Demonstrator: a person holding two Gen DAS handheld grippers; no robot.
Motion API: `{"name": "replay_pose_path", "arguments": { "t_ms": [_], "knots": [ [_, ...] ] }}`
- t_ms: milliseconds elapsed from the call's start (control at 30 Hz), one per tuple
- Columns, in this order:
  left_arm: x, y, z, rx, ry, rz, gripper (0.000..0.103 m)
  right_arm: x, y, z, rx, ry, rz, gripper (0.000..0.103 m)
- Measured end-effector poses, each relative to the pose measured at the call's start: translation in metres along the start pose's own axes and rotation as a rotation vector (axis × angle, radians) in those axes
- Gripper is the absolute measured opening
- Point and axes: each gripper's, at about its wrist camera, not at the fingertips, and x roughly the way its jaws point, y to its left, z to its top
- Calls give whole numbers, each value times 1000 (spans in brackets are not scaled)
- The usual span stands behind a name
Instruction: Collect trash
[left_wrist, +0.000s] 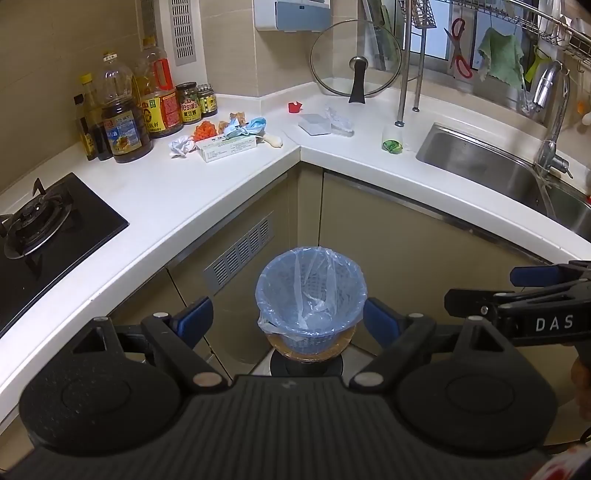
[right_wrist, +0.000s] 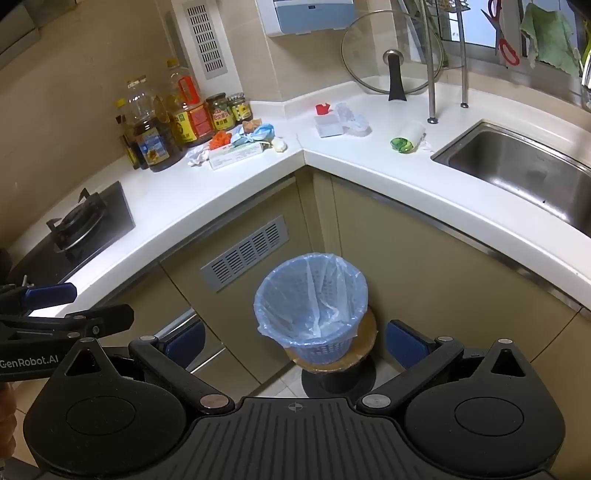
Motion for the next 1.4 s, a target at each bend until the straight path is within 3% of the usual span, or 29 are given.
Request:
{"name": "replay_pose_path", "arguments": {
  "t_ms": [1400],
  "knots": [
    [2, 1, 2, 0, -1, -8, 87, -3, -5, 0, 6, 0, -3, 103]
  ]
}}
